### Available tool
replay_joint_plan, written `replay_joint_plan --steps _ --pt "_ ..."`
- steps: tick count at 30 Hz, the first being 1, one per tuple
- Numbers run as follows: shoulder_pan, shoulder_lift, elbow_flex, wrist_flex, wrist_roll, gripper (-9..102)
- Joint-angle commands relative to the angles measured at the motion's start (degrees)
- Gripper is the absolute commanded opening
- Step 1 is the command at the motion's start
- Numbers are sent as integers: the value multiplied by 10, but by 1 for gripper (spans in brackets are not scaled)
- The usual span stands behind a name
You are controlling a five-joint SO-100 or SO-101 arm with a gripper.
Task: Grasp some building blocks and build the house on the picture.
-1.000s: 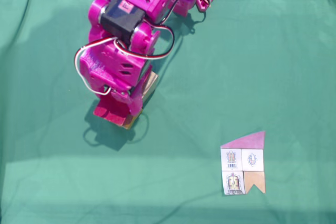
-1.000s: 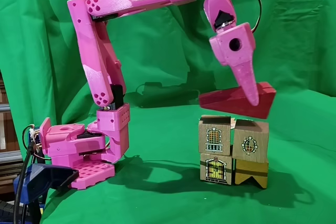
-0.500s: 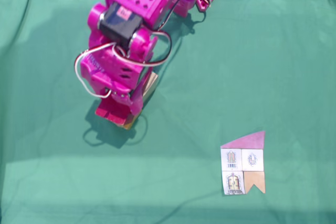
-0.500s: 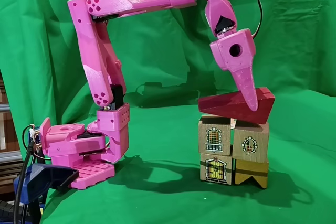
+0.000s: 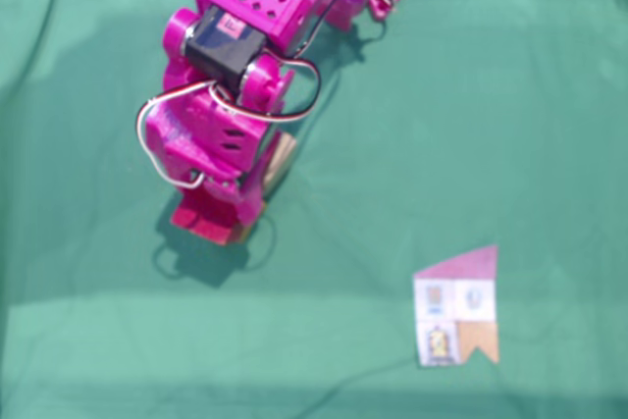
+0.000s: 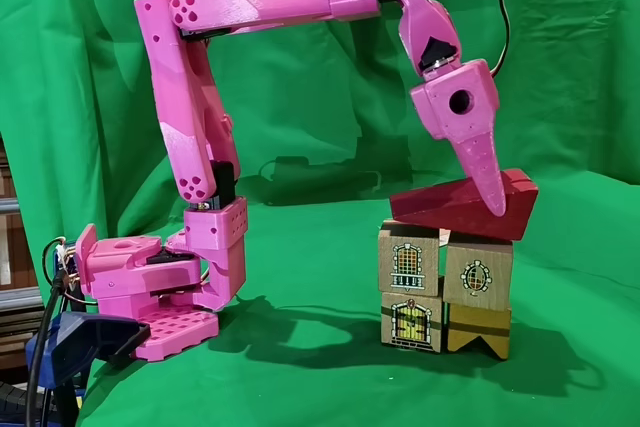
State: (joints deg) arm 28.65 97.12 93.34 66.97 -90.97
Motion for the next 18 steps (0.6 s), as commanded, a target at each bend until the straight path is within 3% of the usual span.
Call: replay_joint_plan --steps 1,5,18 --pt "1 3 -2 -4 -4 20" --pt "2 3 -2 -4 -4 25" --pt "3 7 -1 -1 -5 25"
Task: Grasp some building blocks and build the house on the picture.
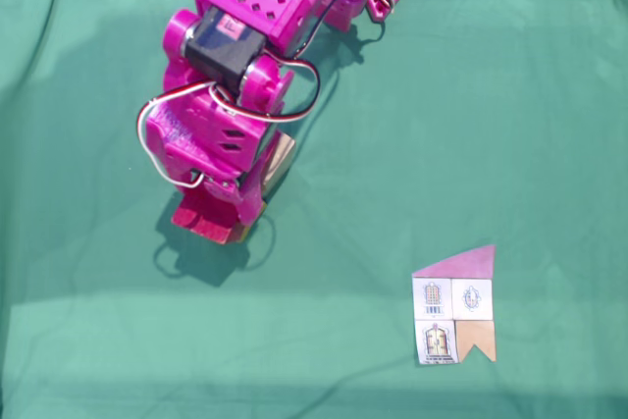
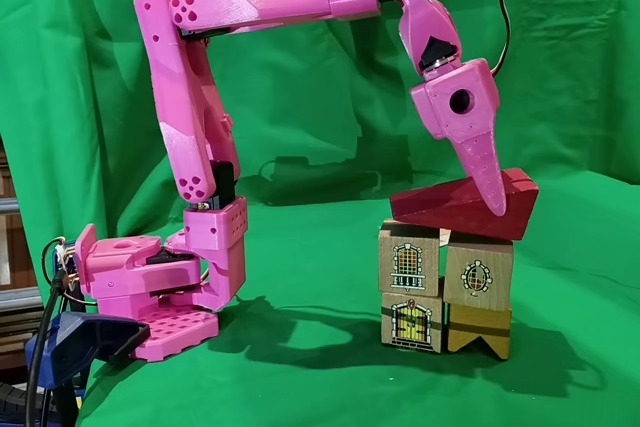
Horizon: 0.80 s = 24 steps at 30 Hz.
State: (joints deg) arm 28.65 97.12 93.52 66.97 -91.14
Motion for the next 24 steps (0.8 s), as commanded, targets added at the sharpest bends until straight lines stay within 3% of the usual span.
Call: replay_joint_plan --steps 1,24 --pt "3 8 -1 -1 -4 25" --pt "0 15 39 -6 -4 25"
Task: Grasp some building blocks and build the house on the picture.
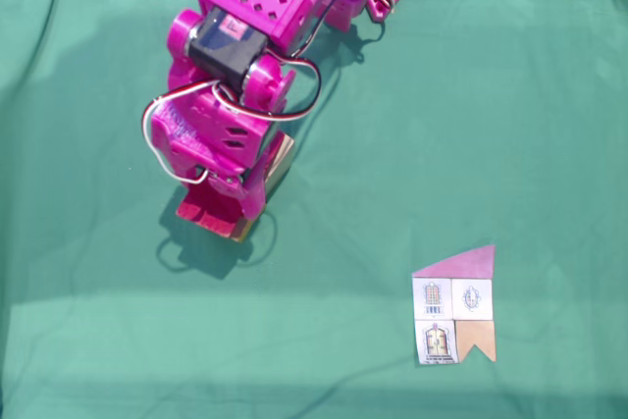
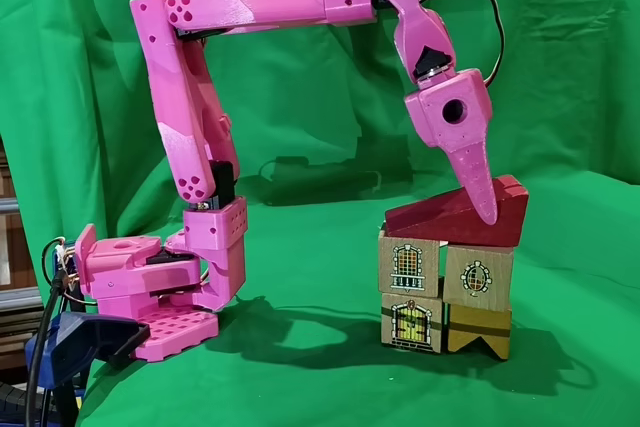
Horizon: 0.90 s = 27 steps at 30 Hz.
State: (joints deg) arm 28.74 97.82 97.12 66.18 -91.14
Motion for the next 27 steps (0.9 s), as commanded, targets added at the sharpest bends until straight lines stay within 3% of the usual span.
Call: replay_joint_plan --steps 1,6,15,27 --pt "-1 8 3 2 -4 25" --pt "-1 8 3 2 -4 26" --pt "3 8 3 4 -3 41" --pt "-2 103 4 7 5 41"
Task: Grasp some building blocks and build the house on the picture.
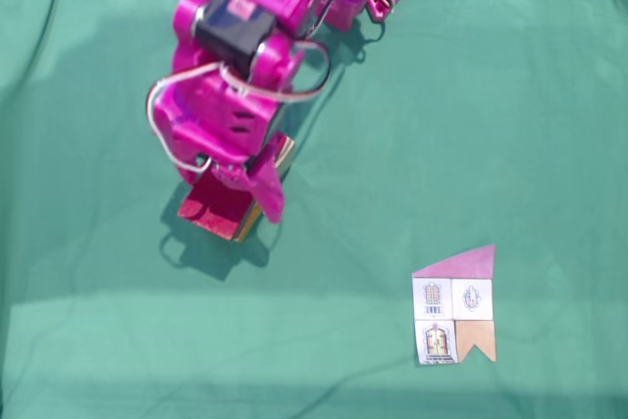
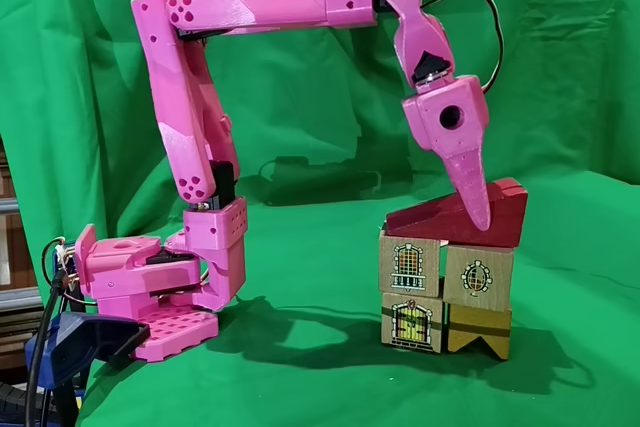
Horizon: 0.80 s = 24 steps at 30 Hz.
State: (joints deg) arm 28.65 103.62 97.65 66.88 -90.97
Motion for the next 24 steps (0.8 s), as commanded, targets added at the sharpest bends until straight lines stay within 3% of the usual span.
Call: replay_joint_plan --steps 1,15,24 --pt "-2 58 -2 1 4 41" --pt "-59 201 88 -7 11 40" --pt "-164 328 200 -8 127 40"
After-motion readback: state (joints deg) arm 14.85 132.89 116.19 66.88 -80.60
